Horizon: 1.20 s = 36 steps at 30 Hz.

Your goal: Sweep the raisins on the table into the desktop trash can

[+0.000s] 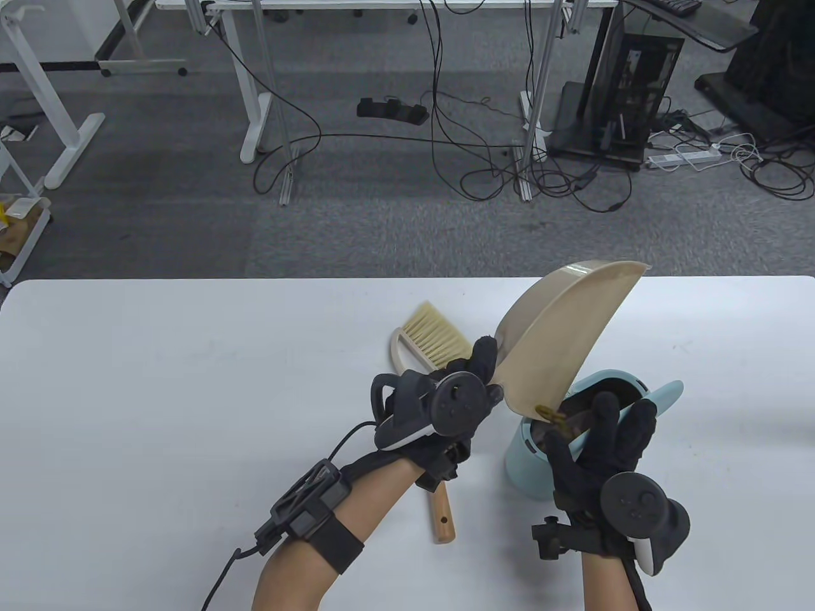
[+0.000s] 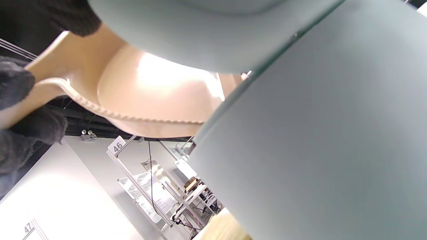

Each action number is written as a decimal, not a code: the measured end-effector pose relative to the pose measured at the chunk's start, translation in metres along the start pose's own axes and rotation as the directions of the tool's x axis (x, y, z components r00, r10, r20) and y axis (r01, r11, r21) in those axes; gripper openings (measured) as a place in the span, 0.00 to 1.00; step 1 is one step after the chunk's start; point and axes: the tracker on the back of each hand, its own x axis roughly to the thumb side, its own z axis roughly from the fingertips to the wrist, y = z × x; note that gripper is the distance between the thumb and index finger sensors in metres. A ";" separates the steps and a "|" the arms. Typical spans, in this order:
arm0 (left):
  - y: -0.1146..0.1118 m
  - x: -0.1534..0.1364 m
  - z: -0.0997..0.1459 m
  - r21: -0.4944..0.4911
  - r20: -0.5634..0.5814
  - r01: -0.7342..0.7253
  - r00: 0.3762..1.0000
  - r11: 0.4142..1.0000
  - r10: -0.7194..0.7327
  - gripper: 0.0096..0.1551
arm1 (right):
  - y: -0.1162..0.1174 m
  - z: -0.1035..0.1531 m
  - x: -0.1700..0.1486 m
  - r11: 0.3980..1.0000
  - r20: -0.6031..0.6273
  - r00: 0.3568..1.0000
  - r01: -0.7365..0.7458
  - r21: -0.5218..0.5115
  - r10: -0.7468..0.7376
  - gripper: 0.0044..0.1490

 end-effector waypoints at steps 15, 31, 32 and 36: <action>0.011 -0.031 0.018 -0.015 -0.080 -0.175 0.982 0.985 0.173 0.37 | 0.001 0.000 -0.001 1.000 0.000 1.000 -0.001 0.000 0.001 0.55; -0.029 -0.216 0.147 -0.036 -0.560 -0.562 0.696 0.826 0.450 0.45 | 0.001 0.000 -0.001 1.000 0.003 1.000 -0.014 -0.005 0.014 0.56; -0.035 -0.224 0.155 -0.039 -0.585 -0.569 0.679 0.821 0.443 0.45 | 0.001 0.000 -0.001 1.000 0.004 1.000 -0.017 -0.006 0.017 0.56; -0.054 -0.246 0.178 -0.055 -0.635 -0.553 0.662 0.832 0.398 0.48 | 0.001 0.000 -0.001 1.000 0.003 1.000 -0.023 -0.006 0.023 0.56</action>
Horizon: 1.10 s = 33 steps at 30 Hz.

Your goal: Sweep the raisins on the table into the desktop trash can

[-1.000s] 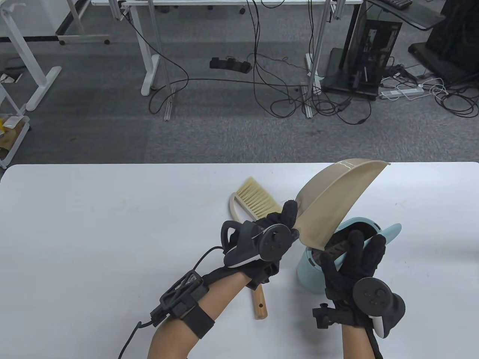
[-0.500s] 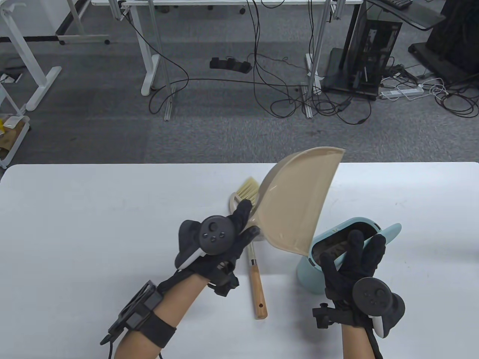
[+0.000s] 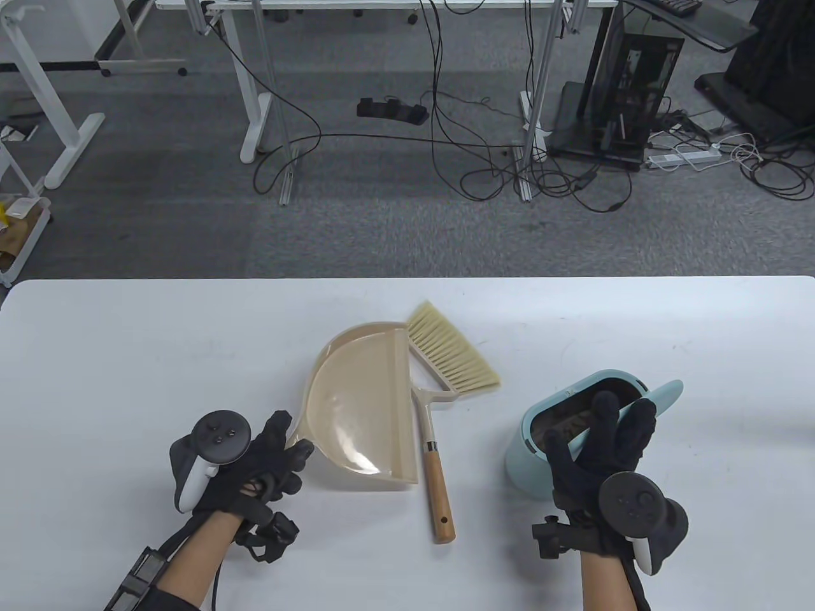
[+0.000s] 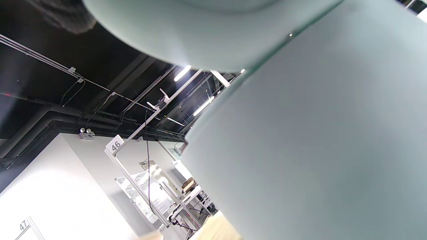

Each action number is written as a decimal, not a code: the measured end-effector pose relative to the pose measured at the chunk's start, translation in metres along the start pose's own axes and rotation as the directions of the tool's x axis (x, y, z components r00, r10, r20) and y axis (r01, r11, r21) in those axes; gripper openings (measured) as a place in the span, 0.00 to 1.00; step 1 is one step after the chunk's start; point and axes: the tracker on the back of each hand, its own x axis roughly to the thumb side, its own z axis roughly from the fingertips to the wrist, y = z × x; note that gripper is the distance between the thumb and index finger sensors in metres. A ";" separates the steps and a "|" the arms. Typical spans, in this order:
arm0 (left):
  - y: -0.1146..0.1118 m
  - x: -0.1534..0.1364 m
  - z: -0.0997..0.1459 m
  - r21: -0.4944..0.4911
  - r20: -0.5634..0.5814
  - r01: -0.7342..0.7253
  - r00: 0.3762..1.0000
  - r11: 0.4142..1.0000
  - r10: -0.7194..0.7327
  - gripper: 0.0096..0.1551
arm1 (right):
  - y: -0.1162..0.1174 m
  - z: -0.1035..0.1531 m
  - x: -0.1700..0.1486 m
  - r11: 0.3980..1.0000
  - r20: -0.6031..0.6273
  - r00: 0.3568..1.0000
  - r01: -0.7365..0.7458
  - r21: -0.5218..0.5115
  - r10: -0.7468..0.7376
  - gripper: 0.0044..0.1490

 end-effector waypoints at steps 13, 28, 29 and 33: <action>-0.011 -0.049 -0.011 -0.093 -0.177 -0.047 0.984 0.995 0.030 0.42 | 0.001 0.000 0.000 1.000 0.000 1.000 -0.003 -0.001 0.003 0.56; 0.009 -0.016 0.040 0.249 0.283 0.311 0.882 0.917 -0.376 0.61 | 0.002 0.000 0.000 0.999 -0.005 0.999 0.052 -0.010 -0.052 0.55; 0.010 -0.012 0.044 0.267 0.305 0.342 0.857 0.901 -0.415 0.61 | 0.002 0.000 0.000 0.998 -0.006 0.998 0.057 -0.008 -0.057 0.56; 0.003 0.006 0.065 0.281 0.377 0.481 0.741 0.831 -0.556 0.61 | -0.002 -0.001 -0.001 0.996 -0.002 0.996 0.086 -0.011 -0.086 0.58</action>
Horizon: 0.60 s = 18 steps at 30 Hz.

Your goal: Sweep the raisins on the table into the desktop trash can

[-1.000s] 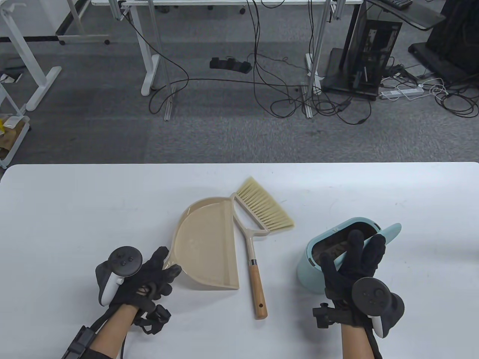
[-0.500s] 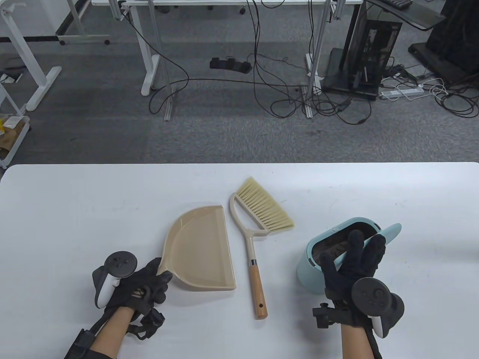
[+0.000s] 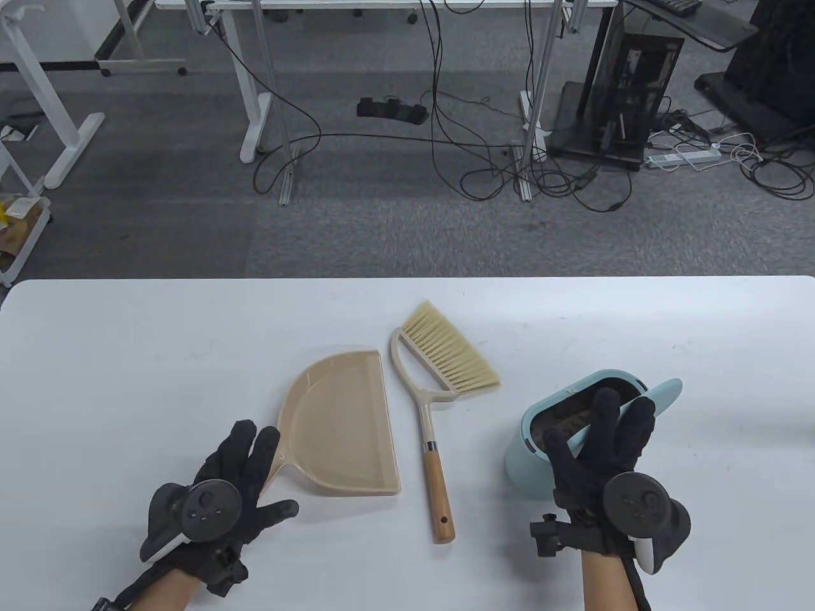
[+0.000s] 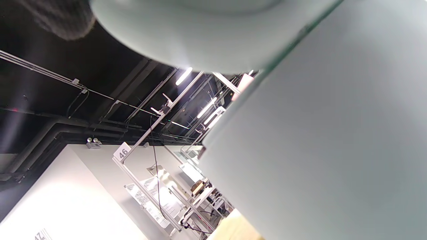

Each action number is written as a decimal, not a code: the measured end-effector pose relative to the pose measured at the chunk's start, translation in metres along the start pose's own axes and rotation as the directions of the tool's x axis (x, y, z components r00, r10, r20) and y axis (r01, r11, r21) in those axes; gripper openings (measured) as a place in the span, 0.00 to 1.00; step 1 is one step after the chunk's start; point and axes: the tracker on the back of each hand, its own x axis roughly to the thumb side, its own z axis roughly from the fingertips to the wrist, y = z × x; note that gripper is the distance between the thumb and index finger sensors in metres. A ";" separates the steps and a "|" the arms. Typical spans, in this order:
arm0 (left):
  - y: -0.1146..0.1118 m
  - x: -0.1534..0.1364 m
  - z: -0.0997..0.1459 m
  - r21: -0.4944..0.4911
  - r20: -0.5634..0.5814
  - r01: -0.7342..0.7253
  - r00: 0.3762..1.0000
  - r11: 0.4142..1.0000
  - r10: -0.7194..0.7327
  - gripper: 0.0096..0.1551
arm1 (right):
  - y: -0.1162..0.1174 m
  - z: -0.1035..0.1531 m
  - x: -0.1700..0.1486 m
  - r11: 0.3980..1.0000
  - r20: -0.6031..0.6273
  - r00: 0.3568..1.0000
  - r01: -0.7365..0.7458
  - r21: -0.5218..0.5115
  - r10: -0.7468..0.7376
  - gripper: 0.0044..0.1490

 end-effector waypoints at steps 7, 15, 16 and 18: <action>-0.017 0.013 0.009 -0.064 0.110 0.157 0.983 0.986 -0.149 0.60 | -0.031 -0.005 -0.002 0.991 -0.102 0.991 0.077 -0.108 -0.088 0.64; -0.028 0.014 0.009 -0.095 0.146 0.172 0.977 0.980 -0.158 0.59 | -0.009 -0.013 0.007 0.998 -0.130 0.990 0.046 -0.045 -0.052 0.66; -0.029 0.015 0.009 -0.097 0.152 0.172 0.976 0.980 -0.157 0.60 | -0.004 -0.015 0.010 0.998 -0.130 0.990 0.049 -0.044 -0.054 0.66; -0.031 0.016 0.010 -0.105 0.163 0.177 0.974 0.979 -0.159 0.59 | 0.010 -0.022 0.014 1.000 -0.160 0.987 0.015 -0.009 -0.016 0.66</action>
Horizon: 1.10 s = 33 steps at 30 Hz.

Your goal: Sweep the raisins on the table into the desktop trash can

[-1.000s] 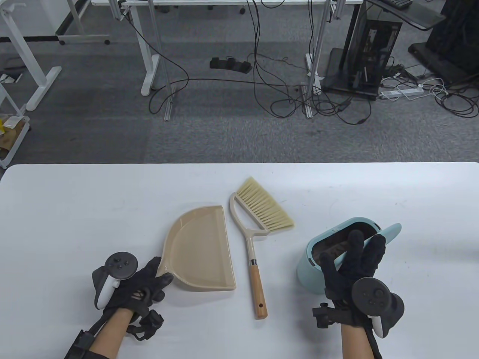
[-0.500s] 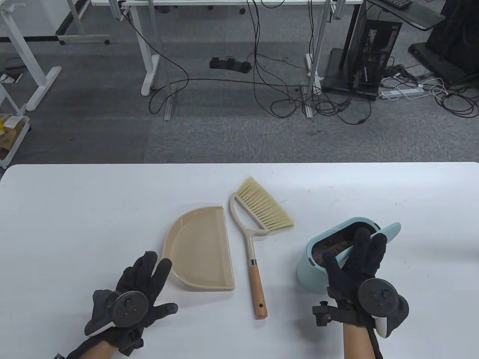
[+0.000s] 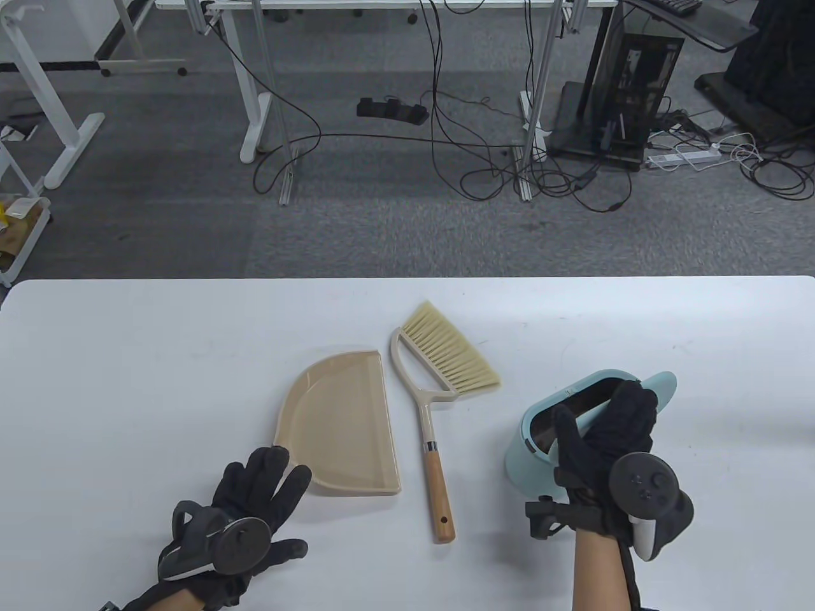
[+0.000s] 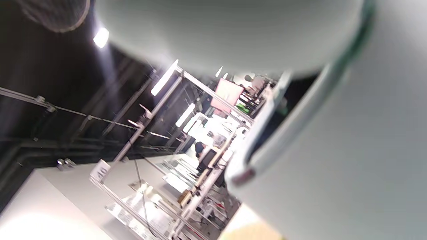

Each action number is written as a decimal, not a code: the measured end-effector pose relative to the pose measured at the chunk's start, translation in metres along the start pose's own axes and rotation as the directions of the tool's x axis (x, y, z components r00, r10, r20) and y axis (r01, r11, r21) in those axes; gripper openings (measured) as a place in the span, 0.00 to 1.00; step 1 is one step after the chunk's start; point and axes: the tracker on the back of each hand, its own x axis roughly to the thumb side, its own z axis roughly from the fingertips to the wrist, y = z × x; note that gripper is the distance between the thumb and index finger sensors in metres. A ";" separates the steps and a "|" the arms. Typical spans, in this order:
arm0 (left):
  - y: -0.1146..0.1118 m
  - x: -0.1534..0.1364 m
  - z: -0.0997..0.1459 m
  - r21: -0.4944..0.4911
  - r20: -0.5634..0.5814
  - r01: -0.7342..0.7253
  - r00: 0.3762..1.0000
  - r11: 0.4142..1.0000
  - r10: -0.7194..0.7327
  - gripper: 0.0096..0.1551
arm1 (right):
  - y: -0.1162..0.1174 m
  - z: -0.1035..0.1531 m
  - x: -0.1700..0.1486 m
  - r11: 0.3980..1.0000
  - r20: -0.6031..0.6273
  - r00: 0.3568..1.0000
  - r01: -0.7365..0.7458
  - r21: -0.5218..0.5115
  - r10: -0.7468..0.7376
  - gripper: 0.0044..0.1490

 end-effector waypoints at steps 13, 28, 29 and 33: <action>-0.006 -0.001 -0.001 -0.042 -0.005 0.001 1.000 0.999 -0.001 0.59 | 0.059 -0.025 0.009 0.798 -0.074 0.806 -0.562 0.217 0.588 0.59; -0.011 0.000 -0.001 -0.077 -0.006 0.017 1.000 0.997 -0.018 0.58 | 0.061 -0.028 0.012 0.796 -0.113 0.800 -0.551 0.252 0.589 0.54; -0.011 0.000 -0.001 -0.078 -0.005 0.019 1.000 0.997 -0.020 0.58 | 0.061 -0.028 0.012 0.791 -0.113 0.796 -0.553 0.261 0.594 0.55; -0.006 0.001 0.000 -0.058 -0.006 0.016 1.000 0.998 -0.016 0.58 | 0.061 -0.029 0.012 0.786 -0.116 0.793 -0.552 0.278 0.598 0.55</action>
